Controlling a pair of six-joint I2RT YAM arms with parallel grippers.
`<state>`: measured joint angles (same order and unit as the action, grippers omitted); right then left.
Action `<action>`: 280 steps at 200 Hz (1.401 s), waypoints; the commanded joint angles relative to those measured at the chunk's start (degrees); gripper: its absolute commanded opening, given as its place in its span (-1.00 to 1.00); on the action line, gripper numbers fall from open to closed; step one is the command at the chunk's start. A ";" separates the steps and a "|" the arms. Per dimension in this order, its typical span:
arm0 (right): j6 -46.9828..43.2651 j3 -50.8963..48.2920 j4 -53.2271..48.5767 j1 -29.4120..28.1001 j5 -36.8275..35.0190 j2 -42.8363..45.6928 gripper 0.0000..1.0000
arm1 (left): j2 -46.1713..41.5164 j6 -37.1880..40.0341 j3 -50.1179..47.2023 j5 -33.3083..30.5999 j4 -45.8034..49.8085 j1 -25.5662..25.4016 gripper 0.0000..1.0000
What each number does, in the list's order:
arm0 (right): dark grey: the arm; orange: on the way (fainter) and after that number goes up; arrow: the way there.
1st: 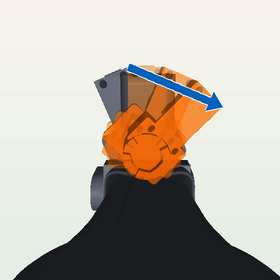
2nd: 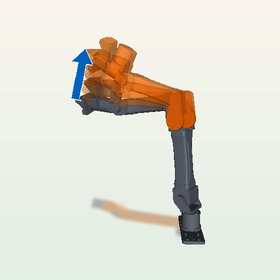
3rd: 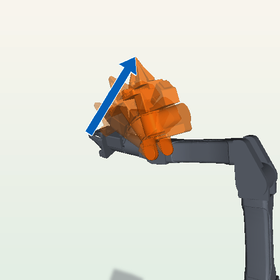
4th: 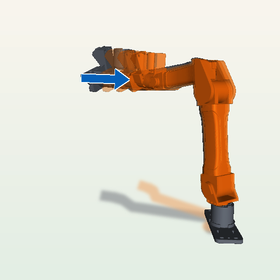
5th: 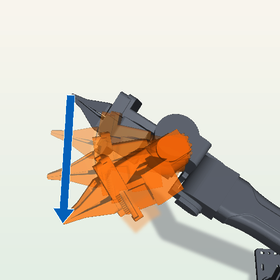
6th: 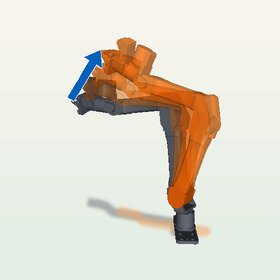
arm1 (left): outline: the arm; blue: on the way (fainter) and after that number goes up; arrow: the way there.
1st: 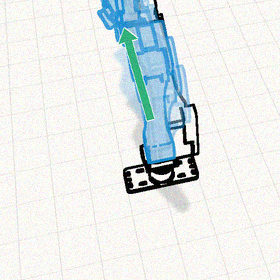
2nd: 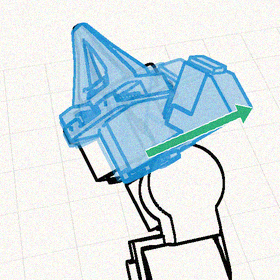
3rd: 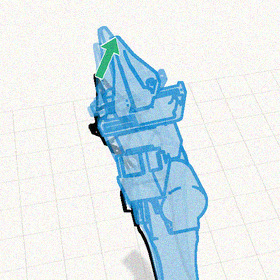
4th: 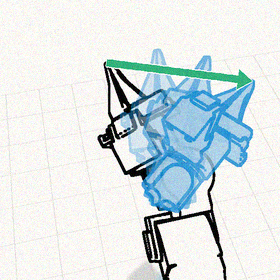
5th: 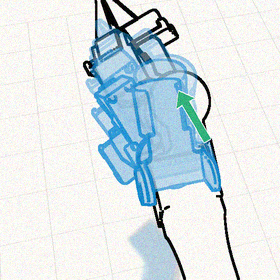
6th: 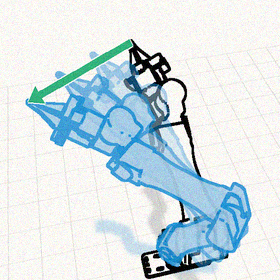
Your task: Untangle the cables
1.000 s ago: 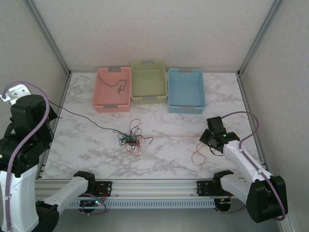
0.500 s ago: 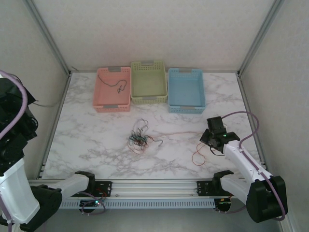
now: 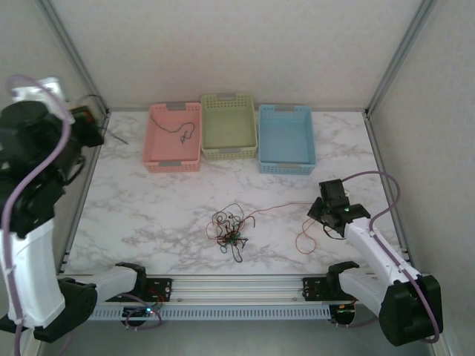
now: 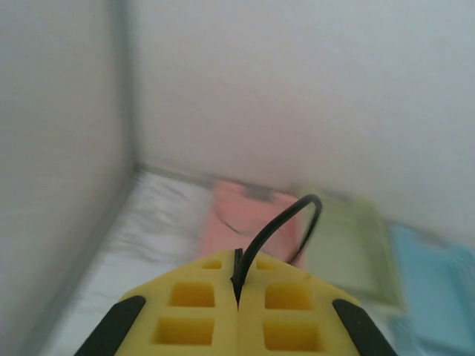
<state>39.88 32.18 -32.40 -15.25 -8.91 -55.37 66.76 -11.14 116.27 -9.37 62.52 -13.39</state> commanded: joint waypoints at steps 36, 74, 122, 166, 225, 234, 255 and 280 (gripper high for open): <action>-0.83 -1.95 0.68 0.35 0.69 3.66 -1.00 | 2.13 -7.56 -8.71 21.82 -10.14 -0.06 -1.00; -1.03 -1.77 0.92 0.34 1.00 2.99 -1.00 | 5.32 -9.84 -8.69 26.28 -13.34 -0.99 -1.00; -1.14 -1.77 1.07 0.38 1.17 2.92 -1.00 | 9.18 -8.49 -4.85 25.89 -12.01 -3.79 -1.00; -1.29 -1.72 1.16 0.37 1.34 2.90 -1.00 | 9.07 -8.46 -5.05 23.25 -11.78 -4.54 -1.00; -1.38 -1.77 1.20 0.36 1.48 2.76 -1.00 | 10.08 -8.64 -5.45 23.43 -12.57 -5.46 -1.00; -1.38 -1.78 1.20 0.36 1.51 2.90 -1.00 | 10.39 -8.66 -5.48 23.34 -12.83 -5.66 -1.00; -1.44 -1.83 1.33 0.37 1.65 2.94 -1.00 | 11.25 -9.82 -5.53 22.62 -14.27 -6.01 -1.00; -1.56 -1.86 1.47 0.34 1.79 2.97 -1.00 | 13.66 -11.26 -3.77 23.34 -16.83 -6.42 -1.00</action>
<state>39.03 31.05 -31.92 -15.25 -7.44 -52.34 78.17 -20.47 109.56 14.31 49.54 -18.94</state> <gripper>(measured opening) 0.054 0.050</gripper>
